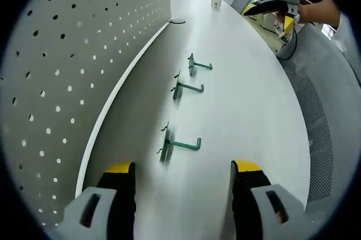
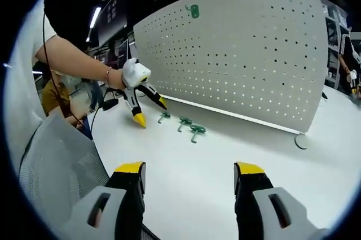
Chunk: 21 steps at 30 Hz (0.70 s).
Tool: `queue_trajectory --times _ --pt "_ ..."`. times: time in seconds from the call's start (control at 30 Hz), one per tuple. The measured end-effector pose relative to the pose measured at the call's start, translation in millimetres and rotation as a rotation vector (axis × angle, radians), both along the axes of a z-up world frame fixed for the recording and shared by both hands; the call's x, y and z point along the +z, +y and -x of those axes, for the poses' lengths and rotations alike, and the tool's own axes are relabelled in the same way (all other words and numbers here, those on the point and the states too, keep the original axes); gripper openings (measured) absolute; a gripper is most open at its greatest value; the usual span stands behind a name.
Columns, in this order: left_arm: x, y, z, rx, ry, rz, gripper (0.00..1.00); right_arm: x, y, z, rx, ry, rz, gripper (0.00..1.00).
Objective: Insert the hook assembly into the mounting plate slot until the hook locks in place.
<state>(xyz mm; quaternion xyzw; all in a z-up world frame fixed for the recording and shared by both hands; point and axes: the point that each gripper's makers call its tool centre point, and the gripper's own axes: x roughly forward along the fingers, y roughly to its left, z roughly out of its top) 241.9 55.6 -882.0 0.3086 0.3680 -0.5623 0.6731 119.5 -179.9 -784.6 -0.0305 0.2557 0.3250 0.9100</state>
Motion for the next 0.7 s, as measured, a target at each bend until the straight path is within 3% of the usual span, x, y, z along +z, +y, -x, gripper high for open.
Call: queue_trajectory --times 0.3,0.7 --pt "1.8 -4 -4.7 -0.029 0.002 0.006 0.62 0.7 -2 -2 -0.012 -0.002 -0.007 0.6" --pt "3.8 -7 -16.7 -0.008 0.005 -0.036 0.32 1.5 -1 -2 -0.011 0.007 -0.01 0.56"
